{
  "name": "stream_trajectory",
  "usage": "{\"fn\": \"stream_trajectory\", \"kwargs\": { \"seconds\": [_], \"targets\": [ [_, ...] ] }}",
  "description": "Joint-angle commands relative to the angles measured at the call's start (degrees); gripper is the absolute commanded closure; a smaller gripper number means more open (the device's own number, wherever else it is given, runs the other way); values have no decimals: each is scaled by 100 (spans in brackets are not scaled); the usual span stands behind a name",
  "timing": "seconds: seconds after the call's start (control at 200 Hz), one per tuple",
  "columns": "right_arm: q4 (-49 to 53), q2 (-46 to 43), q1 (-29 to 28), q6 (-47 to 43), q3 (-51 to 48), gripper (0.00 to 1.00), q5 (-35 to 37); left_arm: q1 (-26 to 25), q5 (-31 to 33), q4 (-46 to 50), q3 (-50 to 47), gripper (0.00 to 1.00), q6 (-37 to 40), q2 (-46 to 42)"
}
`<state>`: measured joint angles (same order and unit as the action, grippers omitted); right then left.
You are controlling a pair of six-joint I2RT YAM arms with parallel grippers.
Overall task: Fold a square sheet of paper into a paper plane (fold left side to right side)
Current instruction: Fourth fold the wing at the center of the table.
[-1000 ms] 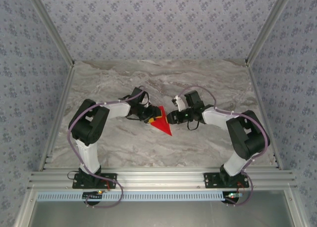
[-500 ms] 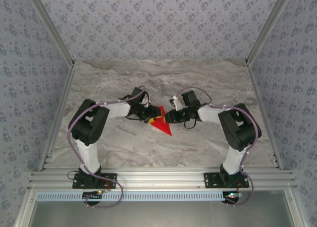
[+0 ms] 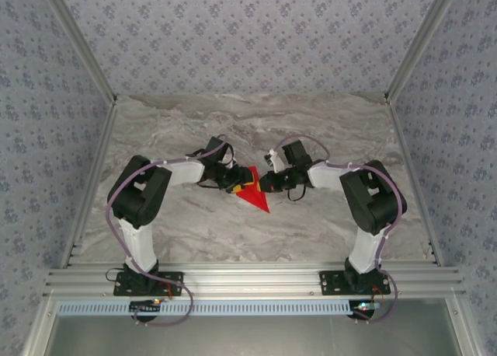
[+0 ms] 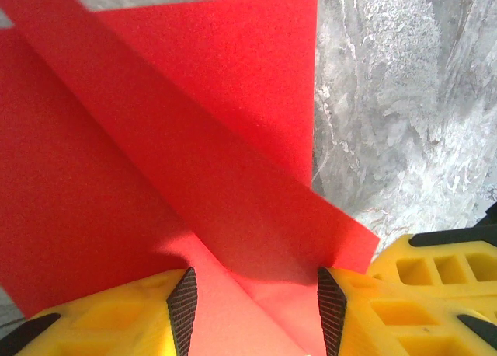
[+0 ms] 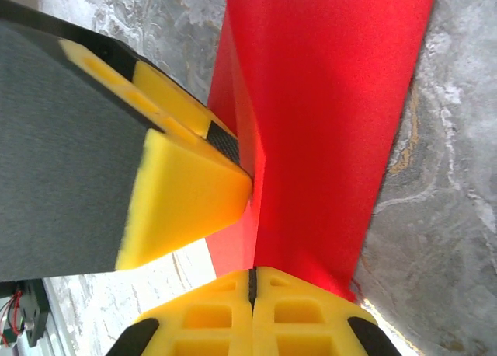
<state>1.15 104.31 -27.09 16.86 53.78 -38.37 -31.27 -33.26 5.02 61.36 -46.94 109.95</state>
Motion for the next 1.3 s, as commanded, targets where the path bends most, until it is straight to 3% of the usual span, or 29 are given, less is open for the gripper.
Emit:
{"fn": "stream_trajectory", "kwargs": {
  "seconds": [0.0,0.969,1.299],
  "targets": [
    [313,154,-33,-179,167,98,268,-32,300,373,-10,52,122,85],
    [935,495,-213,-469,458,98,1017,-37,223,342,-30,52,151,-7],
    [1238,546,-239,-450,397,98,1317,20,446,884,248,62,508,-540]
  ]
}}
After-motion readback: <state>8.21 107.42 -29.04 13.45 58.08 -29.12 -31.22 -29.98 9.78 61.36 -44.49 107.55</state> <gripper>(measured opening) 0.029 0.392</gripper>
